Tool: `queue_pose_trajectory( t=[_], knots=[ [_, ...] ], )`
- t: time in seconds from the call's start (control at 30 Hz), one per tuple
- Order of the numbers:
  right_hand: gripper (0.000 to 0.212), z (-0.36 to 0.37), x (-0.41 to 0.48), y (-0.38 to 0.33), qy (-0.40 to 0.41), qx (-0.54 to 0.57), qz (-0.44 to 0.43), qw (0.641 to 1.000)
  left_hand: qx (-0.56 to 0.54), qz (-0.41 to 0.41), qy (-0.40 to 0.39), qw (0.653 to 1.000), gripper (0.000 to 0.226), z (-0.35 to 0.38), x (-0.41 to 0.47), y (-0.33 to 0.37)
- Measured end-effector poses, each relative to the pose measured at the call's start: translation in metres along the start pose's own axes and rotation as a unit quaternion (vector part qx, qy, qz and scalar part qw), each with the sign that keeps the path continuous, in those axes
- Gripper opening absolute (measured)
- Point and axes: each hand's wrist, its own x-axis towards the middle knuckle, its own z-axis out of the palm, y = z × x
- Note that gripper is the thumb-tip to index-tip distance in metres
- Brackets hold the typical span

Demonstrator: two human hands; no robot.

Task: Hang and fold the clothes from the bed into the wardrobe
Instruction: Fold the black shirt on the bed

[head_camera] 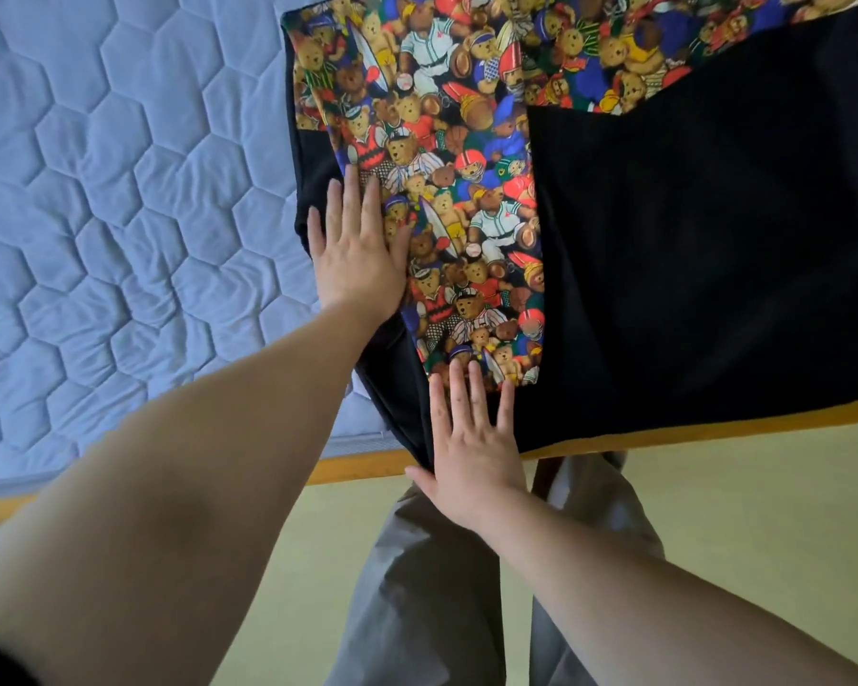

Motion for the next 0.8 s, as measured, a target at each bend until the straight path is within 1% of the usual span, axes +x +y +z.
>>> queue_pose_trajectory(
  t=[0.07, 0.13, 0.2, 0.27, 0.3, 0.4, 0.47, 0.6, 0.67, 0.7, 0.73, 0.77, 0.8],
  knots=[
    [0.113, 0.005, 0.005, -0.008, -0.015, -0.01, 0.02, 1.0, -0.025, -0.028, 0.032, 0.999, 0.07, -0.007, 0.016, -0.007],
    [0.112, 0.008, 0.012, -0.016, -0.023, -0.016, 0.056, 0.998, -0.069, -0.073, 0.053, 0.994, 0.071, -0.017, 0.038, -0.01],
    [0.107, 0.011, 0.019, -0.024, -0.027, -0.022, 0.088, 0.995, -0.125, -0.116, 0.056, 0.984, 0.076, -0.03, 0.064, -0.006],
    [0.112, 0.013, 0.022, -0.032, -0.032, -0.021, 0.117, 0.992, -0.166, -0.165, 0.057, 0.97, 0.081, -0.045, 0.09, 0.001],
    [0.117, 0.014, 0.023, -0.035, -0.033, -0.021, 0.129, 0.991, -0.196, -0.199, 0.056, 0.959, 0.083, -0.052, 0.104, 0.003],
    [0.13, 0.016, 0.023, -0.039, -0.032, -0.003, 0.154, 0.988, -0.294, -0.293, 0.04, 0.909, 0.086, -0.066, 0.143, -0.002],
    [0.128, 0.015, 0.024, -0.041, -0.03, 0.007, 0.163, 0.986, -0.337, -0.319, 0.024, 0.886, 0.079, -0.071, 0.155, -0.007],
    [0.099, 0.01, 0.034, -0.052, -0.02, 0.036, 0.189, 0.981, -0.431, -0.303, -0.024, 0.85, 0.045, -0.08, 0.155, -0.009],
    [0.085, 0.007, 0.039, -0.057, -0.016, 0.047, 0.198, 0.979, -0.468, -0.312, -0.094, 0.821, 0.047, -0.078, 0.155, -0.015],
    [0.082, 0.006, 0.04, -0.059, -0.016, 0.051, 0.2, 0.978, -0.481, -0.317, -0.127, 0.808, 0.055, -0.076, 0.155, -0.021],
    [0.08, 0.004, 0.04, -0.06, -0.015, 0.053, 0.2, 0.978, -0.483, -0.316, -0.153, 0.802, 0.061, -0.075, 0.155, -0.028],
    [0.081, 0.004, 0.041, -0.061, -0.015, 0.051, 0.2, 0.978, -0.476, -0.312, -0.179, 0.803, 0.06, -0.072, 0.155, -0.035],
    [0.081, 0.005, 0.041, -0.061, -0.013, 0.051, 0.197, 0.979, -0.457, -0.309, -0.209, 0.808, 0.052, -0.07, 0.153, -0.04]
  ],
)
